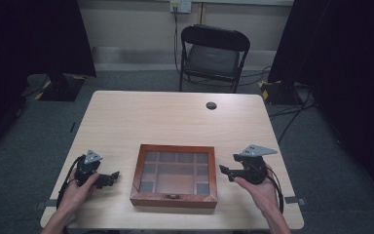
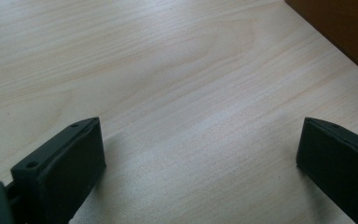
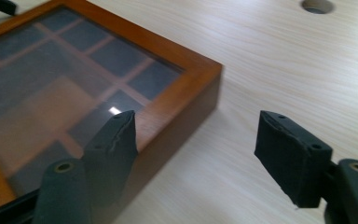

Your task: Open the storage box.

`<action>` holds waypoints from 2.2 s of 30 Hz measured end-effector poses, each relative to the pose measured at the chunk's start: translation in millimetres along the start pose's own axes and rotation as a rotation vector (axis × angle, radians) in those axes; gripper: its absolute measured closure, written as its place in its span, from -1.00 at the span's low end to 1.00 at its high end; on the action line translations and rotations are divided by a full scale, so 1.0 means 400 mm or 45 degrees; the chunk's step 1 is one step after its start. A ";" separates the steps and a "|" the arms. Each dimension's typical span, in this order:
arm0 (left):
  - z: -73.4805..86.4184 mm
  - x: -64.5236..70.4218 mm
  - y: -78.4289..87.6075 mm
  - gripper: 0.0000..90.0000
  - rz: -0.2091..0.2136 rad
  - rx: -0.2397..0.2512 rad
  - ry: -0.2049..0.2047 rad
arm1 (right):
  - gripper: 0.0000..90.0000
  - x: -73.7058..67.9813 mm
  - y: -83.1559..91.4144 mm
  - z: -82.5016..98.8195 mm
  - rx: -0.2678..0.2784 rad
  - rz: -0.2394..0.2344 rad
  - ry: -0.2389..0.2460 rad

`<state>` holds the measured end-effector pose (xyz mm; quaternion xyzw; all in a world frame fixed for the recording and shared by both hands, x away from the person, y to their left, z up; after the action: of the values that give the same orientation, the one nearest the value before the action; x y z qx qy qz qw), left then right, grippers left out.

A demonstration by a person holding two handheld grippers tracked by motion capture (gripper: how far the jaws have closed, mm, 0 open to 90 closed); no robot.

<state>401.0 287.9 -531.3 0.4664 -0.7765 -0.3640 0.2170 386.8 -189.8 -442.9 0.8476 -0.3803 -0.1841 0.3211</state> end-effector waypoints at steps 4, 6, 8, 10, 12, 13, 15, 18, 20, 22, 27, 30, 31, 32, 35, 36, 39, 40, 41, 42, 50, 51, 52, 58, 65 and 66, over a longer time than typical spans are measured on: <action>0.000 0.000 0.000 -0.99 0.000 -0.002 -0.001 | -0.29 -0.035 -0.004 -0.031 -0.006 -0.071 0.034; 0.000 0.000 0.000 -0.99 0.000 0.001 0.000 | -0.25 -0.044 -0.005 -0.039 -0.005 -0.090 0.040; 0.000 0.000 0.000 -0.99 0.000 -0.001 0.000 | -0.15 -0.073 -0.015 -0.060 -0.013 -0.148 0.067; 0.000 0.000 0.000 -0.99 0.000 -0.002 0.000 | -0.08 -0.090 -0.021 -0.072 -0.016 -0.185 0.092; 0.000 0.000 0.000 -0.99 0.000 -0.001 -0.002 | -0.01 -0.107 -0.027 -0.082 -0.014 -0.225 0.109; 0.000 0.000 0.000 -0.99 0.000 -0.001 -0.002 | -0.01 -0.107 -0.027 -0.082 -0.014 -0.225 0.109; 0.000 0.000 0.000 -0.99 0.000 -0.001 -0.001 | 0.04 -0.125 -0.033 -0.090 -0.019 -0.269 0.122; 0.000 0.000 0.000 -0.99 0.000 -0.001 0.000 | 0.16 -0.161 -0.046 -0.101 -0.040 -0.332 0.178; 0.000 0.000 0.000 -0.99 0.000 -0.001 0.000 | 0.19 -0.184 -0.055 -0.107 -0.054 -0.376 0.212; 0.000 0.000 0.000 -0.99 0.000 -0.001 0.000 | 0.27 -0.213 -0.065 -0.118 -0.068 -0.429 0.245; 0.000 0.000 0.000 -0.99 0.000 -0.001 0.000 | 0.31 -0.253 -0.078 -0.126 -0.098 -0.466 0.313; 0.000 0.000 0.000 -0.99 0.000 -0.001 0.000 | 0.37 -0.282 -0.092 -0.121 -0.136 -0.501 0.358; 0.000 0.000 0.000 -0.99 0.000 -0.001 0.000 | 0.37 -0.282 -0.092 -0.121 -0.136 -0.501 0.358; 0.000 0.000 0.000 -0.99 0.000 -0.001 -0.001 | 0.39 -0.289 -0.093 -0.119 -0.146 -0.510 0.362; 0.000 0.000 0.000 -0.99 0.001 -0.003 -0.001 | 0.50 -0.304 -0.100 -0.113 -0.156 -0.556 0.376; 0.000 0.000 0.000 -0.99 0.000 -0.001 0.000 | 0.52 -0.308 -0.102 -0.111 -0.159 -0.566 0.385; 0.000 0.000 0.000 -0.99 0.000 -0.001 0.000 | 0.63 -0.323 -0.106 -0.103 -0.182 -0.624 0.400; 0.000 0.000 0.000 -0.99 0.000 -0.001 0.000 | 0.65 -0.333 -0.111 -0.096 -0.198 -0.645 0.413; 0.000 0.000 0.000 -0.99 0.000 0.000 -0.001 | 0.68 -0.336 -0.116 -0.093 -0.209 -0.649 0.425; 0.000 0.000 0.000 -0.99 0.001 -0.002 -0.001 | 0.69 -0.338 -0.119 -0.089 -0.221 -0.655 0.431; 0.000 0.000 0.000 -0.99 0.000 0.000 0.000 | 0.72 -0.348 -0.134 -0.072 -0.258 -0.679 0.454; 0.000 0.000 0.000 -0.99 0.000 -0.001 0.000 | 0.72 -0.350 -0.137 -0.069 -0.266 -0.673 0.462; 0.000 0.000 0.000 -0.99 0.000 -0.001 0.000 | 0.72 -0.352 -0.141 -0.068 -0.266 -0.681 0.462; 0.000 0.000 0.000 -0.99 0.000 -0.003 -0.001 | 0.73 -0.351 -0.149 -0.061 -0.275 -0.672 0.479; 0.000 0.000 0.000 -0.99 0.000 -0.001 0.000 | 0.75 -0.354 -0.156 -0.058 -0.281 -0.676 0.488; 0.000 0.000 0.000 -0.99 0.000 -0.001 0.000 | 0.76 -0.354 -0.156 -0.058 -0.282 -0.671 0.498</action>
<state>401.0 288.0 -531.3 0.4663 -0.7763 -0.3644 0.2172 341.5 -40.9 -459.1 0.8959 -0.0574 -0.1349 0.4193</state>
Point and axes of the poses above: each handheld gripper's, and its own axes: y roughly backward along the jaws, z roughly out of its underside, x roughly to its right, the point moved 4 cm from there along -y, roughly forward along the jaws, and after that the axes turned 6 degrees about -x, right-handed, at the moved point
